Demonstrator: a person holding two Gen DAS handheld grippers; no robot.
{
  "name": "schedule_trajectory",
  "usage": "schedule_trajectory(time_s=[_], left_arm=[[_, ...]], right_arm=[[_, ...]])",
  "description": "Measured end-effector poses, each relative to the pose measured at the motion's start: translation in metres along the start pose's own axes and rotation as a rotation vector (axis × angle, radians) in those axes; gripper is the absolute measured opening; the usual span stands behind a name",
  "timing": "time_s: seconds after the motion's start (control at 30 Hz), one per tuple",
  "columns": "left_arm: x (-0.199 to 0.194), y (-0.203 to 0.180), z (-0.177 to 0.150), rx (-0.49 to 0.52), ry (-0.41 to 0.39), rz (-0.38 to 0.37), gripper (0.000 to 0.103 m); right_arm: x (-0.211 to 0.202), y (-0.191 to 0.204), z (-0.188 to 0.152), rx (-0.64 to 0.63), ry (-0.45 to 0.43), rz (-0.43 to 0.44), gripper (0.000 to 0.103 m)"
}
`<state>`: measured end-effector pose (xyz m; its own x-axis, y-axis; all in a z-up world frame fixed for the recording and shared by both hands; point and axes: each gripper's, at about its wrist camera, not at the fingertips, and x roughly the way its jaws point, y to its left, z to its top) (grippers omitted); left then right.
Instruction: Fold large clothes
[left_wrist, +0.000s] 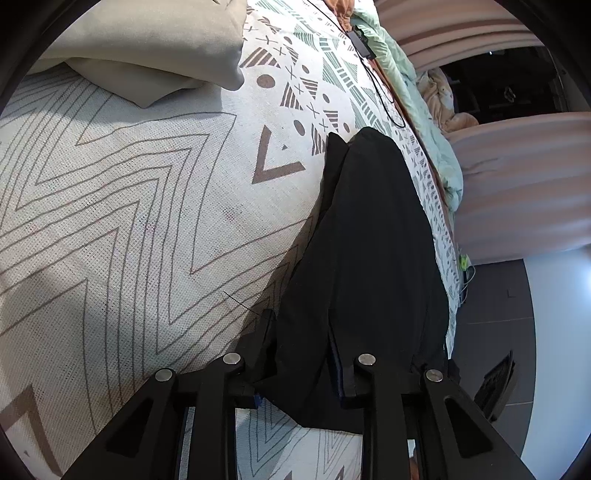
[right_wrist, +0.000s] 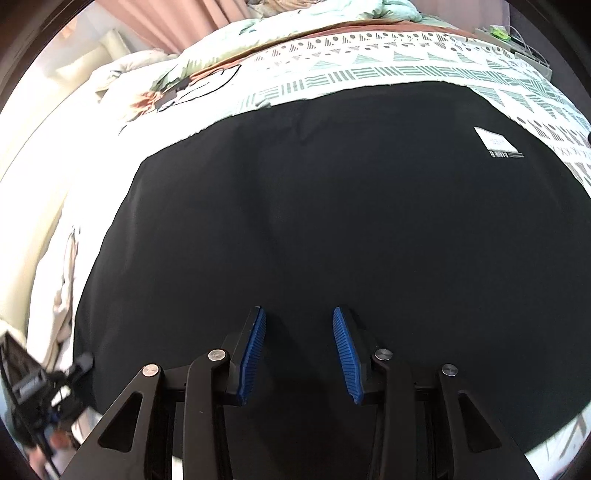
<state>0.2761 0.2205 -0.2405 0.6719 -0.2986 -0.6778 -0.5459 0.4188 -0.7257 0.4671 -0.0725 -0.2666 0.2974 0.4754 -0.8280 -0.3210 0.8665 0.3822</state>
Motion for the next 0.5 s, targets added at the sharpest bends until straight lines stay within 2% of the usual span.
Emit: schedule_trajectory(time_s=[0.27,0.37,0.5], left_arm=[[0.003,-0.003,0.001,-0.015,-0.011,0.025,0.027],[0.002,-0.004,0.001,-0.021,-0.018,0.033,0.025],[-0.005,-0.01,0.0,-0.017,-0.027,0.031,0.019]], right_arm=[[0.019,-0.002,0.025,-0.005,-0.025,-0.007,0.035],[0.021,-0.006,0.028,0.002,-0.024,-0.004,0.031],[0.017,-0.005,0.022,0.004,-0.012,0.01,0.03]])
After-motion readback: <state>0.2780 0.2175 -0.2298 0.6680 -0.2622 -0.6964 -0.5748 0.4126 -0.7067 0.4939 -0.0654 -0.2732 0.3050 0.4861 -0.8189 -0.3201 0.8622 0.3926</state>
